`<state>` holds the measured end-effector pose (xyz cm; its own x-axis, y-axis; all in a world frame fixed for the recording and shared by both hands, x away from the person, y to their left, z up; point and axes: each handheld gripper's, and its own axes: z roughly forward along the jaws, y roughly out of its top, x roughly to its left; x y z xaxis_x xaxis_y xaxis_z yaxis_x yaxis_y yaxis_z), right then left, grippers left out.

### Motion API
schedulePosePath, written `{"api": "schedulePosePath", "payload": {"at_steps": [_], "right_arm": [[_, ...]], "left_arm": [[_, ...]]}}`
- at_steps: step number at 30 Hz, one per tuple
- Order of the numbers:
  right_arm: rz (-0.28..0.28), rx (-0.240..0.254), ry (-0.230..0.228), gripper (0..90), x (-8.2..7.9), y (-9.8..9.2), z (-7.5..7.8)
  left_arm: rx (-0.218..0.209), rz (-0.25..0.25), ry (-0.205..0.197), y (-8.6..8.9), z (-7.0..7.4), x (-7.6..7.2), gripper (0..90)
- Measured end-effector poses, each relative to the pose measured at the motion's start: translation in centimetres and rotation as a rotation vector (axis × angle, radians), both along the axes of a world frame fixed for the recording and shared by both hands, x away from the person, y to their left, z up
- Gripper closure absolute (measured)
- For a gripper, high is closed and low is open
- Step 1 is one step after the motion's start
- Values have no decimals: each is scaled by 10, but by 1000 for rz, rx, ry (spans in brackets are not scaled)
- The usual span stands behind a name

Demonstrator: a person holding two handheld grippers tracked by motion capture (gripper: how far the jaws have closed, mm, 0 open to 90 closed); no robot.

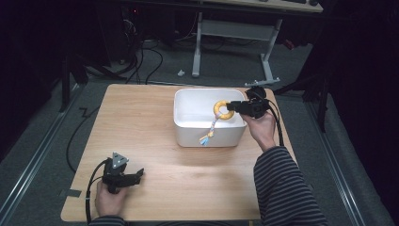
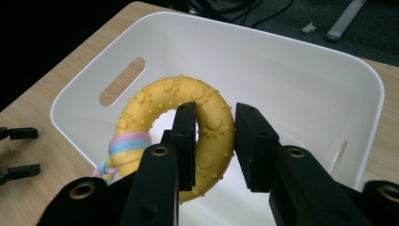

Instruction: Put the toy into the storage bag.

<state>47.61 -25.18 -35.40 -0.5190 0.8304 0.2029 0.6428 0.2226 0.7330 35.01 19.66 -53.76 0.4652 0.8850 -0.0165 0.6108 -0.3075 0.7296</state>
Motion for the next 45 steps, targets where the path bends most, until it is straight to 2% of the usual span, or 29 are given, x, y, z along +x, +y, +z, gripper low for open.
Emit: {"api": "schedulePosePath", "payload": {"at_steps": [8,14,30,45], "right_arm": [[-35,-14,15,712,9,-1,-8],[-47,-58,19,712,10,3,-13],[-26,-112,53,713,6,3,-29],[-12,-132,94,711,4,2,-34]], "left_arm": [[-1,0,0,0,0,0,149],[-1,0,0,0,0,0,149],[0,0,0,0,0,0,148],[-1,0,0,0,0,0,149]]}}
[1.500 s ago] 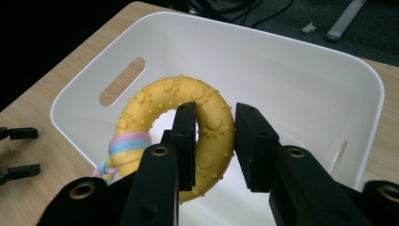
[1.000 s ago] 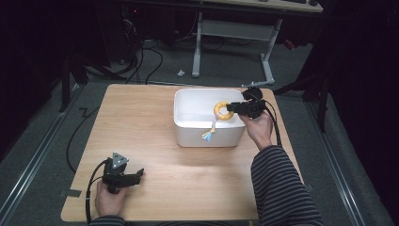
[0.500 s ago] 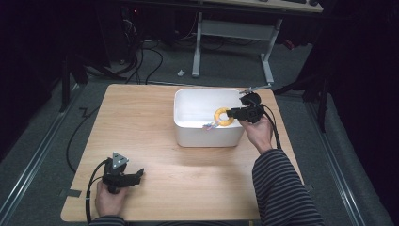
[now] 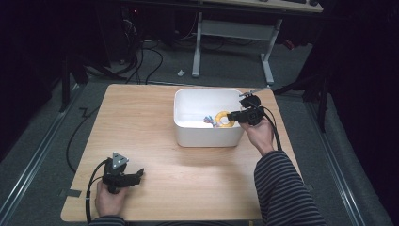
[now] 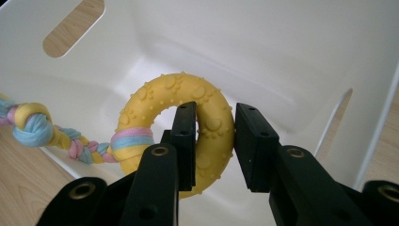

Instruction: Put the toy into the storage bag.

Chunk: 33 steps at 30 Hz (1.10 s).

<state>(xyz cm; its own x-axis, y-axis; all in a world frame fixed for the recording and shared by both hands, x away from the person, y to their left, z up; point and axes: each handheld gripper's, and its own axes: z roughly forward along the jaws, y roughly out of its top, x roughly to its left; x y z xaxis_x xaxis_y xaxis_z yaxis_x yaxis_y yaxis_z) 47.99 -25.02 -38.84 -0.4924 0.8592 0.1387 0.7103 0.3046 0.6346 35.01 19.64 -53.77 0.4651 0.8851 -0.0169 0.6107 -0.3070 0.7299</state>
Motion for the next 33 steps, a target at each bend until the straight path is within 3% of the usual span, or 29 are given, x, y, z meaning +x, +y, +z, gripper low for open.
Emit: {"api": "schedulePosePath", "payload": {"at_steps": [11,15,22,33], "right_arm": [[11,-3,16,705,-2,0,0],[28,40,24,622,-2,-2,1],[29,41,-26,566,-9,-5,6],[10,62,-130,523,-35,-25,18]], "left_arm": [[-1,0,0,0,0,0,149],[0,-1,0,0,0,0,149],[-2,-1,0,0,0,0,149],[-2,-1,0,0,0,0,149]]}}
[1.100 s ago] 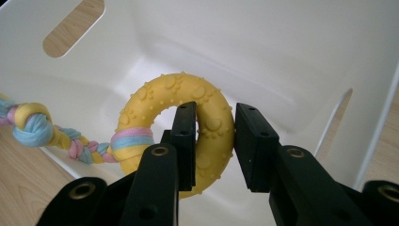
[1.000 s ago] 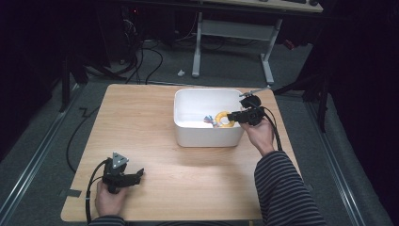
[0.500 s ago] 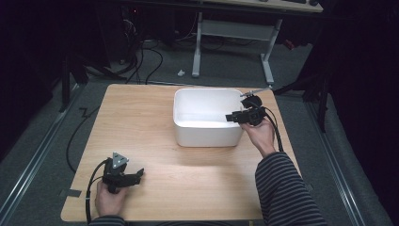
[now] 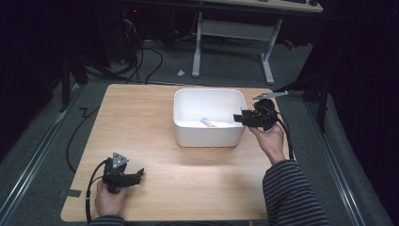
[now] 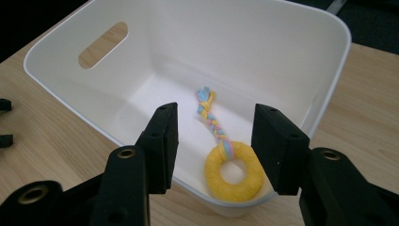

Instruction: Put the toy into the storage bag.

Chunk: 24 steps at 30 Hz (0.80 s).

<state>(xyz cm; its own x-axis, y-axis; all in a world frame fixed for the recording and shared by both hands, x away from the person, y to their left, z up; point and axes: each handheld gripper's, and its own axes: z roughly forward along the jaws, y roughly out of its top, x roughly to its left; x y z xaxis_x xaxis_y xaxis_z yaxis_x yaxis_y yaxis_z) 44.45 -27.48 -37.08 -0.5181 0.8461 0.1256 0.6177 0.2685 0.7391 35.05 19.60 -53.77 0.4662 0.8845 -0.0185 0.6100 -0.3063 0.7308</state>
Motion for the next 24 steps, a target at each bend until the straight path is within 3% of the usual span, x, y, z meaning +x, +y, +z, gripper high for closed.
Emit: {"api": "schedulePosePath", "payload": {"at_steps": [11,24], "right_arm": [[-41,15,-69,517,-32,-25,4],[-97,43,-96,518,-73,-61,-14]], "left_arm": [[2,-1,1,0,0,0,149],[2,-1,0,0,0,0,149]]}}
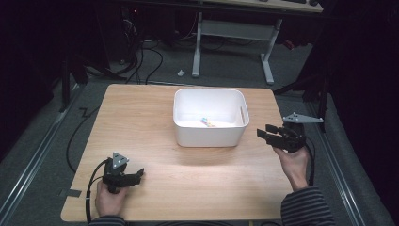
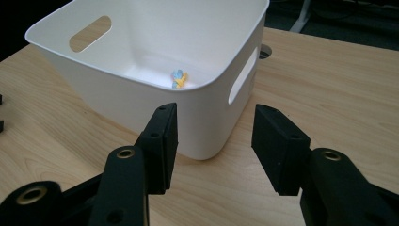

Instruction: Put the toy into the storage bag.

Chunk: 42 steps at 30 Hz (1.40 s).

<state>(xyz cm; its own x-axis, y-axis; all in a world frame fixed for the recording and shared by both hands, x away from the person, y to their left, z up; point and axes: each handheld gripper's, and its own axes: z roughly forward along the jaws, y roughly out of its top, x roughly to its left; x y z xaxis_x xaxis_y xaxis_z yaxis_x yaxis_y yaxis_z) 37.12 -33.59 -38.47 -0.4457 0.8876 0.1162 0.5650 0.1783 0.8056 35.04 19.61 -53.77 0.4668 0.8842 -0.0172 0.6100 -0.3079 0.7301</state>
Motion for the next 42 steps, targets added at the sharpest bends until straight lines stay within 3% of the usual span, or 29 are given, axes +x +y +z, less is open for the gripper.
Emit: {"api": "schedulePosePath", "payload": {"at_steps": [8,13,22,32,33,35,42], "right_arm": [[-36,-10,-3,518,-17,-12,-16],[-69,12,5,519,-28,-23,-35],[-85,22,17,521,-35,-27,-54],[-97,29,37,519,-42,-30,-88],[-108,23,43,518,-43,-31,-96],[-110,22,48,515,-43,-31,-99],[-157,-72,75,486,-40,-31,-128]], "left_arm": [[0,0,0,0,0,0,149],[0,0,0,0,0,0,149],[0,0,0,0,0,0,149],[0,0,0,0,0,0,149],[0,0,0,0,0,0,149],[0,0,0,0,0,0,149],[0,0,0,0,0,0,149]]}}
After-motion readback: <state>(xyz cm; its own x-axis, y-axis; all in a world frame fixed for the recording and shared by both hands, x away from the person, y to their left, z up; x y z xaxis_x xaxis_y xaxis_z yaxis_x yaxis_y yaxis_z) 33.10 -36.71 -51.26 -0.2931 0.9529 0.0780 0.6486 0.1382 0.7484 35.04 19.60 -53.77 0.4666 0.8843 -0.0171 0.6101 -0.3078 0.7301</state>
